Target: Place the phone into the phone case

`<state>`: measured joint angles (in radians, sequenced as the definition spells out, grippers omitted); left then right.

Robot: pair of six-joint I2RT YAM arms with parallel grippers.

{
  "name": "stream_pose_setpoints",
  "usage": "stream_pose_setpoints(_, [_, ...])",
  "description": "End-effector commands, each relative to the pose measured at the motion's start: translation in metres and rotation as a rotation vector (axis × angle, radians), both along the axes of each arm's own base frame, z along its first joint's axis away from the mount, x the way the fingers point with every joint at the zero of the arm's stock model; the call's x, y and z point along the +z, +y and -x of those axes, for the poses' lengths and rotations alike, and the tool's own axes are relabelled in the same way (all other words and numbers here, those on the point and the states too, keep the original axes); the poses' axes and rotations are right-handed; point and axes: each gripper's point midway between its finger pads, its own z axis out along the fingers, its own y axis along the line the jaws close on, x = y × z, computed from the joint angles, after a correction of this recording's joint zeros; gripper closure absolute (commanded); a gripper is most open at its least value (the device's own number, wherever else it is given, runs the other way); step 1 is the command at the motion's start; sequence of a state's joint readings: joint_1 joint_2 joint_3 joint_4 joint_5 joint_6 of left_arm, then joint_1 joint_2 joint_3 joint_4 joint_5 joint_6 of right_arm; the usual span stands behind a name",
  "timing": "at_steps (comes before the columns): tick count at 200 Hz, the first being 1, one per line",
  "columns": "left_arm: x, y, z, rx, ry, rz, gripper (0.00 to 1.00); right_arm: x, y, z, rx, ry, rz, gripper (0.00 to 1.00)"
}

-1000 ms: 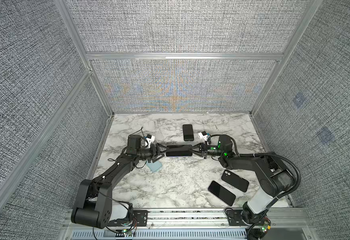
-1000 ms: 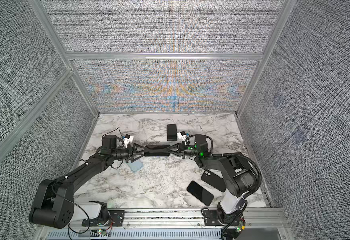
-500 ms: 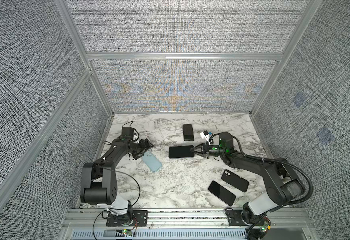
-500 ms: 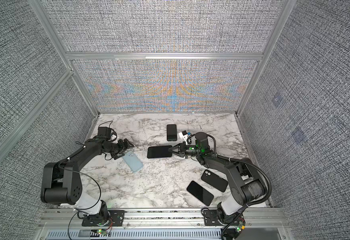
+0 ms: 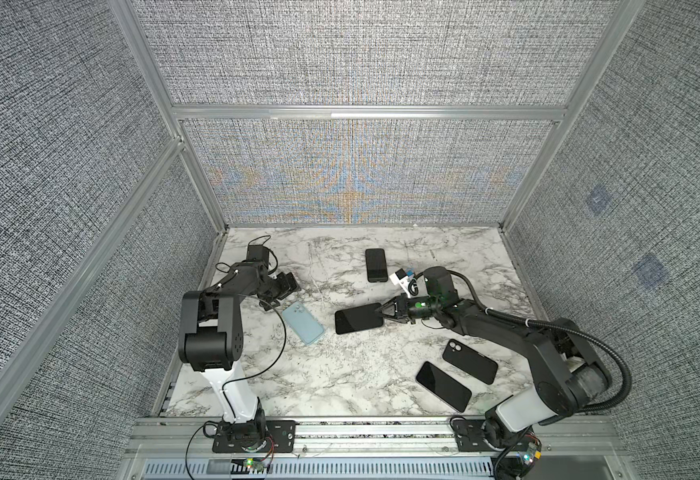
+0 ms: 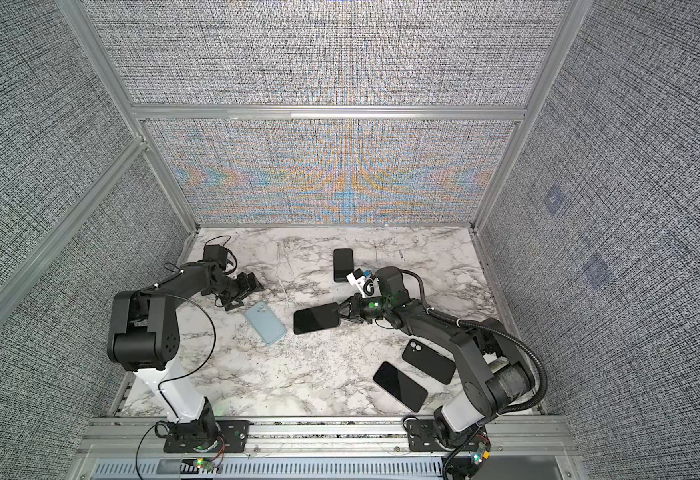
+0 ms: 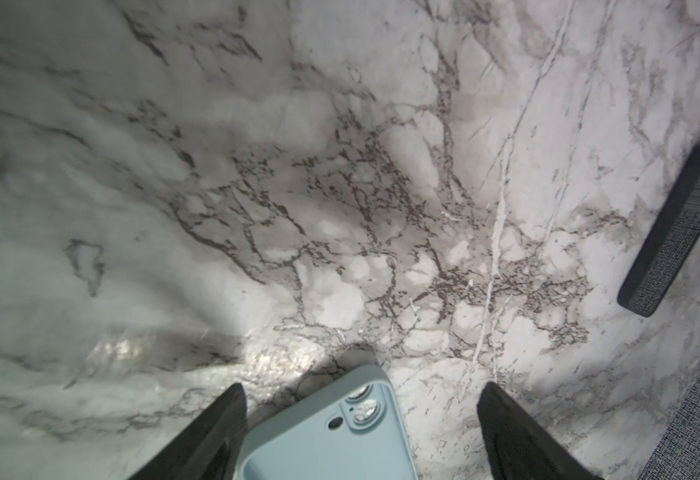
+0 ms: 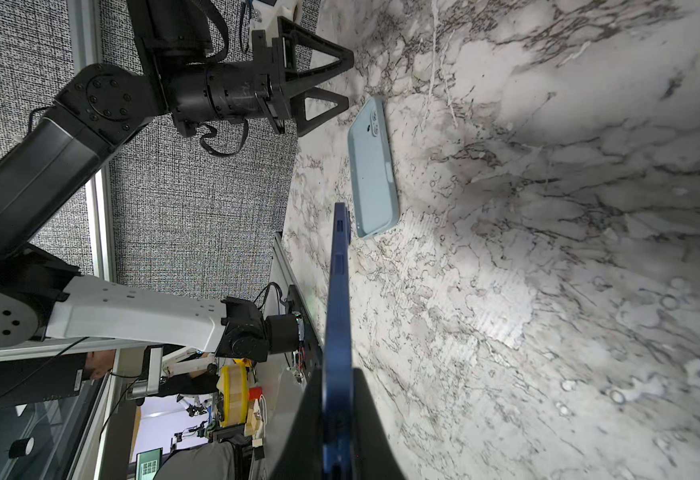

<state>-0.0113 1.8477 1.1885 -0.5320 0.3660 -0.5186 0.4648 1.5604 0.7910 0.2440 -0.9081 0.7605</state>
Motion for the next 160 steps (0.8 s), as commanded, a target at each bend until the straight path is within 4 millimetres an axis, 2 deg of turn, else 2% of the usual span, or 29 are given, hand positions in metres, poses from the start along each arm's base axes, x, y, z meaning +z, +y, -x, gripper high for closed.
stream_pose_setpoints(1, [-0.005, 0.001, 0.005, -0.014, 0.014, -0.007, 0.11, 0.007, 0.002, -0.002, 0.016, -0.041, -0.02, 0.9])
stream_pose_setpoints(77, [-0.019, -0.015, 0.034, -0.016, 0.051, 0.094, 0.12, 0.007, 0.005, -0.002, 0.02, -0.045, -0.016, 0.9])
stream_pose_setpoints(160, [-0.021, -0.031, 0.089, -0.017, 0.092, 0.141, 0.12, 0.005, 0.002, 0.0, 0.011, -0.051, 0.013, 0.9])
